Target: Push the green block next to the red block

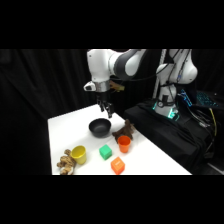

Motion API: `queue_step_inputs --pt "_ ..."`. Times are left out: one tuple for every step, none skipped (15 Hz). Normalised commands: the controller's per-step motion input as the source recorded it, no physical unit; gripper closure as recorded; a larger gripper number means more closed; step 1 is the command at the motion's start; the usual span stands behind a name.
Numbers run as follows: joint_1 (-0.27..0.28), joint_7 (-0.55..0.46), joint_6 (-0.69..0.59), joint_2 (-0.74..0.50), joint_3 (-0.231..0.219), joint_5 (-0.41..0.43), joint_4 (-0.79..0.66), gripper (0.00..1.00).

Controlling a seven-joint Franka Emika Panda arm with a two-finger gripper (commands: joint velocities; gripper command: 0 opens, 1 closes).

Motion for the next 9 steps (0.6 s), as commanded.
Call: queue_step_inputs --pt "-0.015 0.02 0.0 0.03 0.035 -0.017 0.05 0.0" --pt "-0.007 0.02 -0.01 0.09 0.044 -0.009 0.12 0.0" --pt "-0.002 0.02 -0.03 0.12 0.048 -0.003 0.17 0.0" --pt "0.006 0.03 -0.04 0.16 0.051 -0.012 0.24 0.0" --pt "0.01 0.03 -0.04 0.21 0.052 -0.014 0.3 0.0" --pt "0.009 0.01 -0.03 0.25 0.053 -0.001 0.35 0.0" --pt "0.005 -0.02 -0.03 0.28 0.053 0.023 0.39 0.0" --pt "0.005 -0.01 -0.01 0.31 0.049 0.01 0.41 0.0" --pt "0.002 -0.02 -0.01 0.33 0.047 0.012 0.42 0.0"
